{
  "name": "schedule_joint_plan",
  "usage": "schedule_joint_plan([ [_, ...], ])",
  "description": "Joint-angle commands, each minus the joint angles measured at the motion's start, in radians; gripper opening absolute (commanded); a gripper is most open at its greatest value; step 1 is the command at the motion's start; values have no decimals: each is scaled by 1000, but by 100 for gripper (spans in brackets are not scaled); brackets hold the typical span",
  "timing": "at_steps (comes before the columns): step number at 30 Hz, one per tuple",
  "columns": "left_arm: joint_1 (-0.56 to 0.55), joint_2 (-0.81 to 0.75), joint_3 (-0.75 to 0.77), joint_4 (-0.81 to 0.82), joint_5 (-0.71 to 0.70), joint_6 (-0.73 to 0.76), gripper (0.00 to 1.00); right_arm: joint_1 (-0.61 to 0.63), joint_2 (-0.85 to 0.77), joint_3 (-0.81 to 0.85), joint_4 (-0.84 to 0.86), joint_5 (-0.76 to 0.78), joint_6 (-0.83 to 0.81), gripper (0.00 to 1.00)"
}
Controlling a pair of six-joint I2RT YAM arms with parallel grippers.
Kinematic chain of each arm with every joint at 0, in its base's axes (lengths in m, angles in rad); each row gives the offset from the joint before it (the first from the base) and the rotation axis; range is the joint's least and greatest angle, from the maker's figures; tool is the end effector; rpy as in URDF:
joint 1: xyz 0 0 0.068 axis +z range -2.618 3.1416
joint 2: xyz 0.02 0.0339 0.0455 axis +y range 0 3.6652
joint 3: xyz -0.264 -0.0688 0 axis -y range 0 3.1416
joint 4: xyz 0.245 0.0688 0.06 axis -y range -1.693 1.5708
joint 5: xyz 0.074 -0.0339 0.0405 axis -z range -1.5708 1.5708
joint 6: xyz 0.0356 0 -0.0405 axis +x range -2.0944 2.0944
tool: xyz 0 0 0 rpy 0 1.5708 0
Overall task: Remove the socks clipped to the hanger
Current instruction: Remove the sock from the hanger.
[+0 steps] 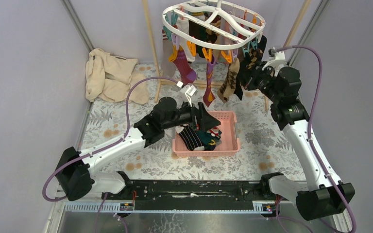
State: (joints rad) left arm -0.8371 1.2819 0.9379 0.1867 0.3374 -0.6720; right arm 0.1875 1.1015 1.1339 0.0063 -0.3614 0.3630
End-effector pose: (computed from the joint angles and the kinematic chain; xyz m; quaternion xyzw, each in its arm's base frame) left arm 0.1934 -0.2321 0.3236 0.1705 0.7381 -0.5315 0.3789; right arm 0.2440 0.0591 0.4210 -0.0692 0.6907 0.3126 0.6484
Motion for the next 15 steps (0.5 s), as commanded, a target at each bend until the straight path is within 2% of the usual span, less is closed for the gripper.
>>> schedule_joint_plan([
  [1, -8, 9, 38, 98, 1, -21, 99, 75, 39, 105, 2, -18, -21, 6],
  [15, -8, -85, 15, 11, -115, 27, 99, 369, 305, 369, -146, 111, -106, 6],
])
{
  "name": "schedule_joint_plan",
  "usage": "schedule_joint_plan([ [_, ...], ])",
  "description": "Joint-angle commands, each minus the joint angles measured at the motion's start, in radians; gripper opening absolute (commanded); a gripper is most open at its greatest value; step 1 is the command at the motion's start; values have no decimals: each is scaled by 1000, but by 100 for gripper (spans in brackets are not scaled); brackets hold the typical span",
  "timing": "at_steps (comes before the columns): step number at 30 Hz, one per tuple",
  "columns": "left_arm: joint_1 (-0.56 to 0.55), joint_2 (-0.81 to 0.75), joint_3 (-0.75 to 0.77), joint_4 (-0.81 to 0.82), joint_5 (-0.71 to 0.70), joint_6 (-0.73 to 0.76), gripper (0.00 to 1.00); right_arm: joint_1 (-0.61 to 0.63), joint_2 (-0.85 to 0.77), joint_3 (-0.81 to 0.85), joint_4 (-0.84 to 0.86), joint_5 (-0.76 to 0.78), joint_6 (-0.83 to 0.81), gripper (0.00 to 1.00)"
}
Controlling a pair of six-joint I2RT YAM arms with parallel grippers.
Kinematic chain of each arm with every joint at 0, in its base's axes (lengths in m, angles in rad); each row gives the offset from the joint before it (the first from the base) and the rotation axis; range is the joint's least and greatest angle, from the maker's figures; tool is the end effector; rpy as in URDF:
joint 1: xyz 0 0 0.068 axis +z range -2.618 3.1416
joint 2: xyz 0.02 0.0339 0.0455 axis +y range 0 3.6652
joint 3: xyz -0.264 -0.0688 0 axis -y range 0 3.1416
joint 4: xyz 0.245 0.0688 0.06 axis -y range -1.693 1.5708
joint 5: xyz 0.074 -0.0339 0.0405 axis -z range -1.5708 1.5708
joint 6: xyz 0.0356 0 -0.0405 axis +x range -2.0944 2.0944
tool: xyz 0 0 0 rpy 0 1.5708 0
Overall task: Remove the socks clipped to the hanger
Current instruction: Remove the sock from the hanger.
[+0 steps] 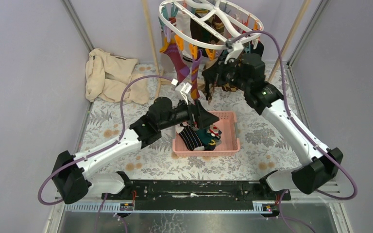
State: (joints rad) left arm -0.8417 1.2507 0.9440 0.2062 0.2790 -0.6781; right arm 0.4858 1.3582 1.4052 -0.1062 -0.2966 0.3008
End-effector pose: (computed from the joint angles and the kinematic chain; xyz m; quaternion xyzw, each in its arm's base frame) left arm 0.1901 -0.2275 0.3365 0.1530 0.7245 -0.5323 0.4104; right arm 0.2729 0.1558 0.4366 -0.1674 0.7073 0.3593 0.5853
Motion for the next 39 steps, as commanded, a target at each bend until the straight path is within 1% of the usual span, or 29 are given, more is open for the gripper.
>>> schedule_joint_plan([
  [1, -3, -63, 7, -20, -68, 38, 99, 85, 69, 117, -46, 52, -49, 6],
  [5, -2, -96, -7, -55, -113, 51, 99, 129, 117, 176, -90, 72, -66, 5],
  [7, -2, -106, -11, -66, -128, 54, 99, 135, 109, 168, -96, 78, -64, 5],
  [15, -2, -105, -21, -57, -139, 56, 99, 135, -17, 60, -121, 77, -57, 6],
  [24, -1, -83, -43, 23, -168, 86, 99, 132, -87, 19, -162, 44, -39, 6],
  [32, -2, -28, -33, 117, -183, 132, 99, 81, -111, 11, -252, -1, -11, 5],
  [39, -2, 26, -19, 159, -230, 179, 99, -23, -161, -37, -269, -110, 33, 4],
])
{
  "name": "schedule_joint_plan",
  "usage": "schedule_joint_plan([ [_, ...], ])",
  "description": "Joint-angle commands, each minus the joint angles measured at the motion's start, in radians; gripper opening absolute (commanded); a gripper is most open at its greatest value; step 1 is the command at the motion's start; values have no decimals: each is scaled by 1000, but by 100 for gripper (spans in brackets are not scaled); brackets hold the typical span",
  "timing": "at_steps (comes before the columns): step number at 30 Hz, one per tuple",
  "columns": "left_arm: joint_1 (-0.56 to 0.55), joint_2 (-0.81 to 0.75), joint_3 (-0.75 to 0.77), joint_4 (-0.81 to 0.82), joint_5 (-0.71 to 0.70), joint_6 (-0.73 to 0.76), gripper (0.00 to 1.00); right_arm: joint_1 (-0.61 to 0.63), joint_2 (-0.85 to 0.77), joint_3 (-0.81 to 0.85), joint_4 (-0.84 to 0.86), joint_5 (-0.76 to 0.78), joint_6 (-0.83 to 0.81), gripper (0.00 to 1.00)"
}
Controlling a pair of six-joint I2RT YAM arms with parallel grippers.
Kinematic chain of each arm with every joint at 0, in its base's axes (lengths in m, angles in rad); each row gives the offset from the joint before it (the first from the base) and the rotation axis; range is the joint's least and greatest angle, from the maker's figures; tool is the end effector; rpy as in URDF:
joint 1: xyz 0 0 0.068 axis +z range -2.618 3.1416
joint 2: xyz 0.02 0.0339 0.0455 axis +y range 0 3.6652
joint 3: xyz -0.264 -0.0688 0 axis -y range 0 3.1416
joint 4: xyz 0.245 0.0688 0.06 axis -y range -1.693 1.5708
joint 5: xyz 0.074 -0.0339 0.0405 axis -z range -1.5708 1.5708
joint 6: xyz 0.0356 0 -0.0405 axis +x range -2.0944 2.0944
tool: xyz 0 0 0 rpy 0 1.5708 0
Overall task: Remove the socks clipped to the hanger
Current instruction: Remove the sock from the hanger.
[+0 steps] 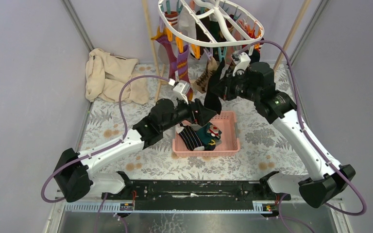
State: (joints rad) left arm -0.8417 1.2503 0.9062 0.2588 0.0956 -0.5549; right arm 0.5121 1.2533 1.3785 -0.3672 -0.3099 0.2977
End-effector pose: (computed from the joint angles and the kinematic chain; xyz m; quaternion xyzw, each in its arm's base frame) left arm 0.1952 -0.2236 0.3286 0.1371 0.7236 -0.4613 0.4948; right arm 0.2370 0.1457 0.4286 -0.1778 0.7632 0.3517 0.5121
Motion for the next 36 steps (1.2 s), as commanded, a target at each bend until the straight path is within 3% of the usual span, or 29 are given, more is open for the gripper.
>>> schedule_joint_plan([
  [1, -2, 35, 19, 122, -44, 62, 99, -62, -58, -10, -10, -115, 40, 4],
  [8, -2, 111, 32, 247, -28, 103, 99, -132, -57, -6, -13, -245, 92, 4],
  [20, -3, 202, 70, 404, 24, 97, 97, -175, -60, -33, 33, -341, 146, 3],
  [21, -1, 210, 80, 409, 33, 96, 91, -176, -61, -39, 42, -347, 153, 3],
  [22, -2, 219, 94, 402, 39, 98, 78, -176, -62, -44, 51, -352, 159, 3],
  [25, -2, 246, 134, 362, 63, 103, 26, -176, -63, -46, 52, -351, 161, 3],
  [27, 0, 247, 142, 347, 65, 101, 5, -178, -66, -43, 41, -336, 151, 3],
  [33, 1, 238, 166, 277, 36, 106, 2, -179, -71, -34, 1, -256, 112, 9],
  [36, 1, 250, 208, 219, 17, 111, 0, -179, -72, -16, -49, -150, 77, 30],
])
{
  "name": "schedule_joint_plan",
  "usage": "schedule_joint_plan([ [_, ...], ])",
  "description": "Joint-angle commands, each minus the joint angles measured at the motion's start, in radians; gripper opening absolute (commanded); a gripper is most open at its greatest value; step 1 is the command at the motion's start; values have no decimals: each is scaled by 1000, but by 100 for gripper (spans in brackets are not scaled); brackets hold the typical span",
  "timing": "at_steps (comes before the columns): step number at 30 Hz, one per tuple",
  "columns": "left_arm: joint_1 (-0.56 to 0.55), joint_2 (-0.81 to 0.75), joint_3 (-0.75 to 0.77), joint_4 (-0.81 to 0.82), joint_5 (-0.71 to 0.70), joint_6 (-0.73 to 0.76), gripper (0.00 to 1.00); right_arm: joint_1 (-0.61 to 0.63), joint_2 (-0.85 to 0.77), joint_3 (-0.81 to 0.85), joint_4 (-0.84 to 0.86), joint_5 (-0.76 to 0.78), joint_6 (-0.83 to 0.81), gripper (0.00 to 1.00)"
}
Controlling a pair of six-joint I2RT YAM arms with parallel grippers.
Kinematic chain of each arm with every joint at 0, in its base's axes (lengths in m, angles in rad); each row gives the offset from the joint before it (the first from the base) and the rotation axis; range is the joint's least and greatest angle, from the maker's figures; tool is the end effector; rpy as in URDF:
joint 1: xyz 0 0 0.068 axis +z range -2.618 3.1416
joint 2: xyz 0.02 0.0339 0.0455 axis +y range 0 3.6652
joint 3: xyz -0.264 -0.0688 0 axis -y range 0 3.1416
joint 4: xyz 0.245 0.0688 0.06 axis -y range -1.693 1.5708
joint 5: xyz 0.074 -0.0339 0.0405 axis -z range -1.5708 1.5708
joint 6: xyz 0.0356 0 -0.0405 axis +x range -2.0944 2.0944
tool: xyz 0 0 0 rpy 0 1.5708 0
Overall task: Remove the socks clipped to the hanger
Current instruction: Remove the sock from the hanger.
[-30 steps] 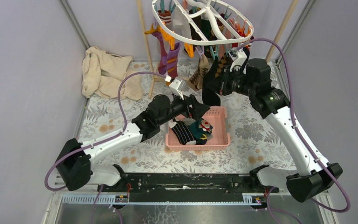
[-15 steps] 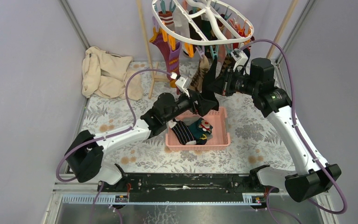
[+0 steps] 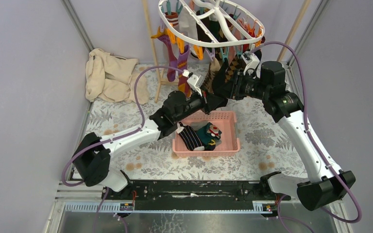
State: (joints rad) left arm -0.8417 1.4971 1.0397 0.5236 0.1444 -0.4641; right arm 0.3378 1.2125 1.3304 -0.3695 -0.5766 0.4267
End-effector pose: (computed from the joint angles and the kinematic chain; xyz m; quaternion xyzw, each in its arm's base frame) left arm 0.2333 -0.2688 0.3296 0.1796 0.6595 -0.4815 0.5485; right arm 0.2429 0.1059 0.4233 -0.1404 0.7646 0.4276 0.4613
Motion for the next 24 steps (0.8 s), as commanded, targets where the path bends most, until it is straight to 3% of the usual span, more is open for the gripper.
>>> schedule_joint_plan([
  [1, 2, 7, 86, -63, -38, 22, 0, -5, -32, 45, -66, 159, -69, 35],
  [6, 2, 36, 138, -128, -62, 28, 0, -5, -44, 101, -117, 341, -141, 50],
  [13, 1, 68, 190, -177, -66, 30, 0, -5, -63, 152, -34, 494, -187, 64],
  [20, 2, 75, 211, -198, -62, 26, 0, -6, -22, 203, 121, 495, -194, 50],
  [24, 0, 77, 217, -203, -57, 24, 0, -3, 15, 224, 166, 492, -204, 50],
])
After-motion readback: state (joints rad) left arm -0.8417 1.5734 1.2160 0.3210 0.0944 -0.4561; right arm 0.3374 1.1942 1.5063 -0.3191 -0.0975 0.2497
